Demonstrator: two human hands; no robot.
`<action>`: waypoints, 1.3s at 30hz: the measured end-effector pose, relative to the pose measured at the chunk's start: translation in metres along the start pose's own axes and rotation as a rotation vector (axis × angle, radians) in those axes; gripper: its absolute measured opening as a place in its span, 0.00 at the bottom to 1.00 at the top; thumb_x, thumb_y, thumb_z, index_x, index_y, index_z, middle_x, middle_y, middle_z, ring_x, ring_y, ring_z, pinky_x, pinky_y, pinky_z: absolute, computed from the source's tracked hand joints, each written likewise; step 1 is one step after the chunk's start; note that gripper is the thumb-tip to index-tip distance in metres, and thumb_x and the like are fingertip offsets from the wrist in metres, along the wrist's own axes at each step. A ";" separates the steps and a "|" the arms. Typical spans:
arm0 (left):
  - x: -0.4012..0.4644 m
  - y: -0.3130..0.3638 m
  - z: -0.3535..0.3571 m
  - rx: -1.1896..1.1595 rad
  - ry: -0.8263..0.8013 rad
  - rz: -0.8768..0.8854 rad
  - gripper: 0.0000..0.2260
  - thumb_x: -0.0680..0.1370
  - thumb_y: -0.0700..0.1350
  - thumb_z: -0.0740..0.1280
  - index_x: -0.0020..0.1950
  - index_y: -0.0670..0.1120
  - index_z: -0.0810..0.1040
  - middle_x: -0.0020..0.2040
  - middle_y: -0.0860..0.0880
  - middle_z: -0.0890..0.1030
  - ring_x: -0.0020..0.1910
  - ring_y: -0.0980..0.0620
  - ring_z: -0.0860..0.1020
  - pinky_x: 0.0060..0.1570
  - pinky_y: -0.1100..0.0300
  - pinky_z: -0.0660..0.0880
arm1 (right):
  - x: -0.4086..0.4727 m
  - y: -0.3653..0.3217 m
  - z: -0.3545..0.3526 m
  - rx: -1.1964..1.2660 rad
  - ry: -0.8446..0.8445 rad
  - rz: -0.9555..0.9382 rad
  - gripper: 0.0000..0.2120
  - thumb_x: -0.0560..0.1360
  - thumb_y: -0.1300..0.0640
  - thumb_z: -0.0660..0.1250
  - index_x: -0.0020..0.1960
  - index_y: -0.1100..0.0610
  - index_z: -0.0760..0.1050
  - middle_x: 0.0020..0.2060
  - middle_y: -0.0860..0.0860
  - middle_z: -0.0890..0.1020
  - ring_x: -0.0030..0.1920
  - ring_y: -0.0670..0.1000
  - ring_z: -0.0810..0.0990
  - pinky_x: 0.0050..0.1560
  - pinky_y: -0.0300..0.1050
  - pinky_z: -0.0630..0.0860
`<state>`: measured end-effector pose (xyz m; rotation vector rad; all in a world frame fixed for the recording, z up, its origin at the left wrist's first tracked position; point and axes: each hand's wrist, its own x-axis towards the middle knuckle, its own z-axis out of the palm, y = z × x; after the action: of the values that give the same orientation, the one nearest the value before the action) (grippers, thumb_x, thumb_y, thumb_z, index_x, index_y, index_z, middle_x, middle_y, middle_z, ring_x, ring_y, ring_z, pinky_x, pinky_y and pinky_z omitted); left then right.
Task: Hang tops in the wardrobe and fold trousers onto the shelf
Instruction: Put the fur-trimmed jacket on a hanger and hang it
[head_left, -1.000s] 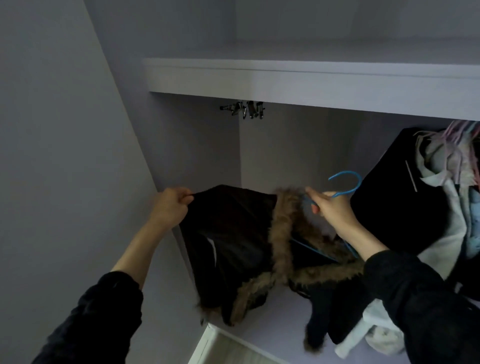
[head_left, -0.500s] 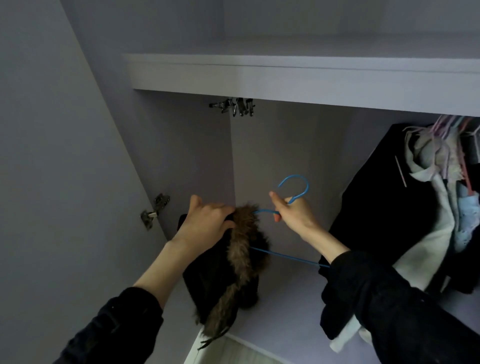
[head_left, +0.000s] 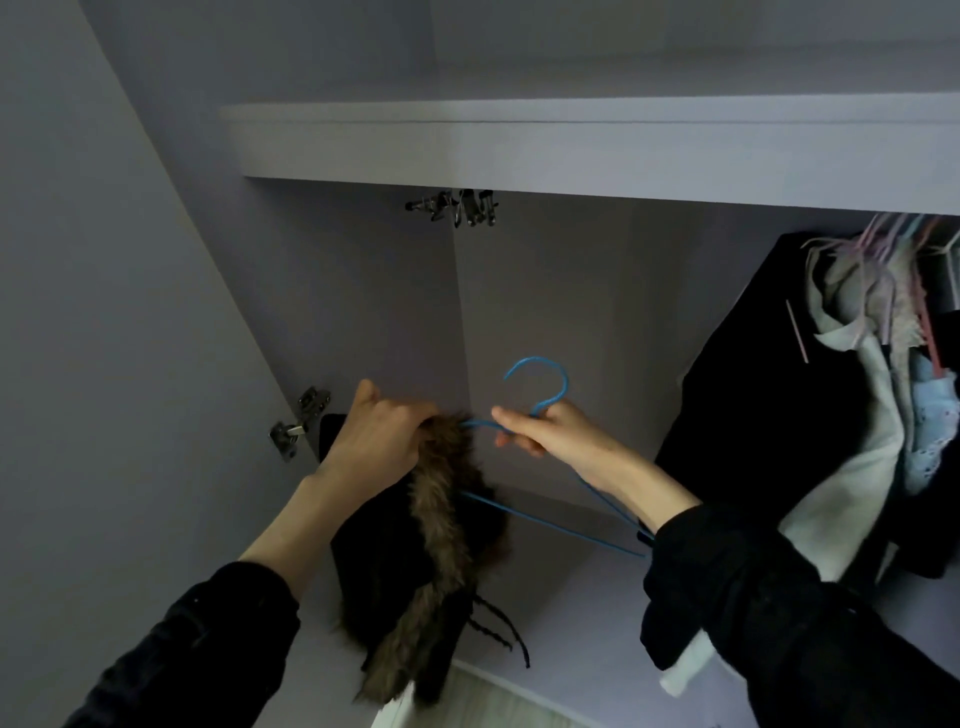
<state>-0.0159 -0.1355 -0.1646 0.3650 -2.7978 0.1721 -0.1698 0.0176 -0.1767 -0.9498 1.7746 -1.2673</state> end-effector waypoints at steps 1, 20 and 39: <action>0.000 -0.003 -0.003 0.021 0.008 0.002 0.11 0.64 0.39 0.63 0.41 0.50 0.80 0.34 0.50 0.82 0.34 0.48 0.81 0.38 0.55 0.51 | -0.001 -0.002 -0.007 0.038 -0.134 0.017 0.12 0.77 0.52 0.65 0.39 0.58 0.77 0.33 0.44 0.81 0.34 0.41 0.74 0.43 0.38 0.68; -0.028 -0.022 -0.046 0.017 0.175 0.060 0.15 0.68 0.43 0.55 0.45 0.49 0.81 0.37 0.53 0.81 0.36 0.52 0.79 0.40 0.54 0.55 | 0.043 0.013 0.038 -0.898 -0.202 -0.142 0.21 0.75 0.48 0.67 0.64 0.56 0.71 0.65 0.55 0.72 0.70 0.55 0.63 0.73 0.62 0.45; -0.027 -0.016 -0.035 0.100 0.293 -0.263 0.16 0.66 0.37 0.61 0.48 0.48 0.81 0.38 0.47 0.84 0.36 0.46 0.81 0.39 0.53 0.54 | -0.003 0.022 -0.119 -0.848 0.403 0.302 0.19 0.75 0.53 0.64 0.65 0.49 0.69 0.67 0.54 0.71 0.68 0.59 0.68 0.68 0.63 0.59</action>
<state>0.0231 -0.1397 -0.1392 0.6687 -2.4321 0.2808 -0.2766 0.0747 -0.1697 -0.8272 2.7462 -0.5022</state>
